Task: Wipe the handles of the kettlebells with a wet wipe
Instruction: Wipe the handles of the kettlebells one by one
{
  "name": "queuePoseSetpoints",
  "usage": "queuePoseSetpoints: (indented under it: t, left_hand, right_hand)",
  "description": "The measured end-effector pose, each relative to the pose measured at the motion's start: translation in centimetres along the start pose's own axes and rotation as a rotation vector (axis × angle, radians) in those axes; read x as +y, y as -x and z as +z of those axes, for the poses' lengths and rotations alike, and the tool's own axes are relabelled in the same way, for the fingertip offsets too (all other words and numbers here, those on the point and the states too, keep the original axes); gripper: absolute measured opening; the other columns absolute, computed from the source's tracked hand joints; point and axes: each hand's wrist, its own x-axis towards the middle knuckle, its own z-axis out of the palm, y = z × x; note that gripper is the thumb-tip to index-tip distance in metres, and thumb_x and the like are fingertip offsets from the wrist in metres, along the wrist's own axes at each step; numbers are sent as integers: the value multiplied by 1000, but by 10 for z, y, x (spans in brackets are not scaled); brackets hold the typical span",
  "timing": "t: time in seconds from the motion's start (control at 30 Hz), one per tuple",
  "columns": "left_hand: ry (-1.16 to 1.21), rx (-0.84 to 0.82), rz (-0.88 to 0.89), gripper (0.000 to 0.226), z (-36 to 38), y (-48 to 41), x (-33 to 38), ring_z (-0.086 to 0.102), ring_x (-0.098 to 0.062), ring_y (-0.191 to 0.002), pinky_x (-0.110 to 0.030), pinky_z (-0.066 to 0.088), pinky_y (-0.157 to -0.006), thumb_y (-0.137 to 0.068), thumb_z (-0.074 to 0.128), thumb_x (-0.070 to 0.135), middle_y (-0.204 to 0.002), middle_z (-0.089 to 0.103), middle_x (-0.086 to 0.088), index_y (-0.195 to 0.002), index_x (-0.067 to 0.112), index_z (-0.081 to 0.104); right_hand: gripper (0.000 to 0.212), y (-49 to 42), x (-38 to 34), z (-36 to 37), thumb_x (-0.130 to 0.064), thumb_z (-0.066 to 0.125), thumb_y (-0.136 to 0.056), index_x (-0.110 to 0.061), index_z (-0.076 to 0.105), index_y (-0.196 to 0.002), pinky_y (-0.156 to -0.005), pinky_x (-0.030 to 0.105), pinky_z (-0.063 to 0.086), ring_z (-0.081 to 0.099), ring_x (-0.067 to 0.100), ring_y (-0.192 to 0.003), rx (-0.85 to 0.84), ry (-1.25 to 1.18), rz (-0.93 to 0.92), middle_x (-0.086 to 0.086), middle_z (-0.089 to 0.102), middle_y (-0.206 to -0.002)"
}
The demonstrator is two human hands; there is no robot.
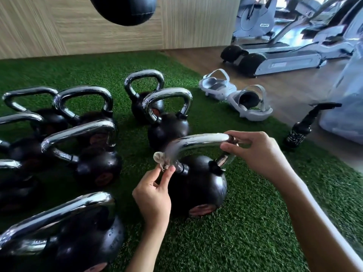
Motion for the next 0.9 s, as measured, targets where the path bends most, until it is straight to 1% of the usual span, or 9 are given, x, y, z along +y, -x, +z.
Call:
queuePoseSetpoints:
  t: [0.07, 0.13, 0.23, 0.3, 0.37, 0.5, 0.6, 0.67, 0.9]
  left_hand:
    - [-52, -38, -26, 29, 5, -21, -7, 61, -11, -58, -5, 40, -58, -80, 83, 28, -66, 72, -1, -98, 5, 81]
    - [-74, -124, -68, 39, 17, -46, -10, 74, -14, -78, -12, 47, -72, -82, 81, 36, -88, 79, -10, -106, 5, 79]
    - [12, -304, -36, 35, 37, -69, -5, 64, 19, -90, 1, 44, -81, -85, 82, 30, -106, 78, -7, -109, 5, 79]
    - [36, -402, -82, 36, 47, -68, -6, 72, 2, -88, -15, 55, -85, -88, 80, 28, -109, 78, -5, -116, 7, 76]
    - [46, -451, -148, 35, 52, -59, -14, 74, -20, -85, -32, 59, -85, -92, 75, 25, -111, 77, -5, -123, 7, 73]
    - [77, -430, -113, 21, 50, -48, -22, 70, -16, -73, -8, 48, -60, -93, 74, 18, -92, 78, 12, -113, 12, 78]
    - [98, -319, -73, 21, 49, -57, -4, 65, -19, -49, -19, 52, -50, -87, 80, 24, -77, 73, 26, -107, 16, 81]
    - [151, -272, -98, 22, 50, -67, 8, 61, -19, -43, -19, 49, -44, -85, 82, 25, -65, 64, 37, -104, 15, 81]
    - [235, -242, -270, 28, 54, -70, 10, 53, -1, -41, -12, 44, -48, -85, 82, 26, -65, 70, 25, -109, 12, 80]
  right_hand:
    - [35, 19, -8, 2, -57, 76, -78, -44, 73, -110, -74, 27, 55, 68, 6, -82, 69, 100, 36, -17, 76, -95]
    - [42, 39, -15, 6, -59, 73, -81, -38, 73, -117, -85, 31, 54, 70, 14, -101, 129, 206, 49, -13, 76, -107]
    - [39, 63, -19, 13, -60, 67, -84, -37, 73, -116, -73, 21, 51, 70, 1, -85, 146, 275, 14, -19, 75, -102]
    - [38, 73, -19, 14, -61, 63, -86, -41, 72, -117, -59, 12, 42, 63, -9, -70, 105, 294, -17, -23, 74, -105]
    - [41, 76, -17, 14, -60, 65, -85, -41, 71, -121, -59, 15, 42, 66, -4, -74, 98, 249, -25, -22, 71, -114]
    - [46, 66, -14, 9, -57, 75, -78, -37, 72, -119, -64, 7, 39, 56, -13, -73, 76, 147, 8, -27, 71, -100]
    - [45, 61, -10, 3, -58, 78, -74, -40, 73, -114, -57, 10, 38, 52, -19, -56, 35, 77, 37, -27, 72, -90]
    - [43, 60, -8, 1, -59, 80, -72, -42, 74, -111, -57, 11, 40, 56, -19, -60, 26, 54, 50, -28, 72, -86]
    - [38, 59, 0, 5, -56, 82, -71, -44, 74, -106, -65, -3, 40, 53, -31, -78, 38, -13, 6, -37, 61, -70]
